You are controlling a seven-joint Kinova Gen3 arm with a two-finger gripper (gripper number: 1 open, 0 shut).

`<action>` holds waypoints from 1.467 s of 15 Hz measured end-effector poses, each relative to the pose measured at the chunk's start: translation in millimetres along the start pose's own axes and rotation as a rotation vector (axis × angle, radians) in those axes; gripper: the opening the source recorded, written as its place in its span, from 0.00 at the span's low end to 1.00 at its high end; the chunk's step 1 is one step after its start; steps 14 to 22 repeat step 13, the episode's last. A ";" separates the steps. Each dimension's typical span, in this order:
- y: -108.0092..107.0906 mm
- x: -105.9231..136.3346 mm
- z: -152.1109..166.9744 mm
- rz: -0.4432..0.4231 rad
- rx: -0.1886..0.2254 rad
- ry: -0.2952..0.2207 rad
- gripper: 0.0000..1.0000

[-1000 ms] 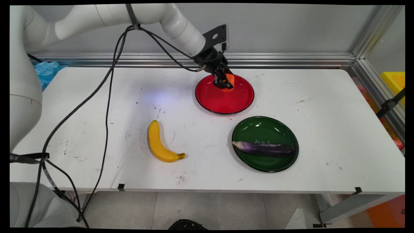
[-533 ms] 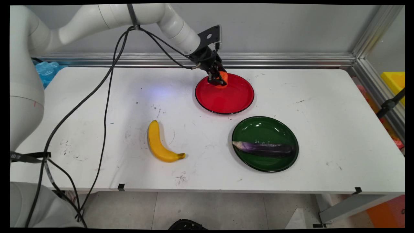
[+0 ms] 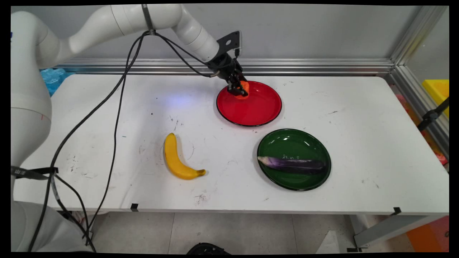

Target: Place the picked object on the red plate

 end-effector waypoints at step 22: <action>-1.6 -10.3 17.0 -0.018 -0.013 0.024 1.00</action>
